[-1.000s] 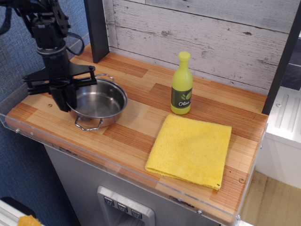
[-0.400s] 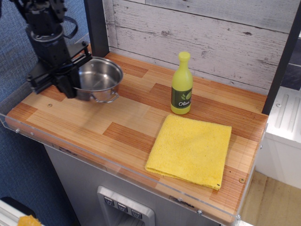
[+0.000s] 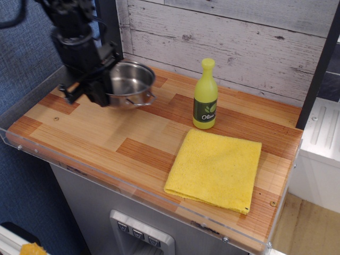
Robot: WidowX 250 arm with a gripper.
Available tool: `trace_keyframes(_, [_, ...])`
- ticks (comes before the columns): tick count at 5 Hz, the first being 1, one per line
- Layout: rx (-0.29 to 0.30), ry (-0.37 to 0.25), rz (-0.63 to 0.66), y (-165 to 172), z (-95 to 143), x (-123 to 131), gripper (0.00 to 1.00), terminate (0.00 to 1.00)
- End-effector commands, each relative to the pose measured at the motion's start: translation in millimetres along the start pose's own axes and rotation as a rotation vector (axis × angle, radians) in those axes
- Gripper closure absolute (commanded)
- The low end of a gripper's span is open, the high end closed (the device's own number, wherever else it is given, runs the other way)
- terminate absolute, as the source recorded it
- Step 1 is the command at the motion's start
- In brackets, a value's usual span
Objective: Pick up the pot and place it on the left of the yellow bottle
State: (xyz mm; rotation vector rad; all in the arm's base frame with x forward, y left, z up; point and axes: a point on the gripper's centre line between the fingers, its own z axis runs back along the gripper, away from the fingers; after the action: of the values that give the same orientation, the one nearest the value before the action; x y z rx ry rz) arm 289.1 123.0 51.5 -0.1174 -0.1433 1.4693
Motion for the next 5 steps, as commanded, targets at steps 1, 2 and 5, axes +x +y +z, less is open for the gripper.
trace_keyframes(1, [-0.043,-0.02,0.07,-24,-8,-4,1.0,0.0])
trace_keyframes(2, [-0.038,-0.028,0.093,-30,-11,-4,1.0,0.0])
trace_keyframes(5, [-0.016,-0.055,0.09,-41,-23,-10,1.0,0.0])
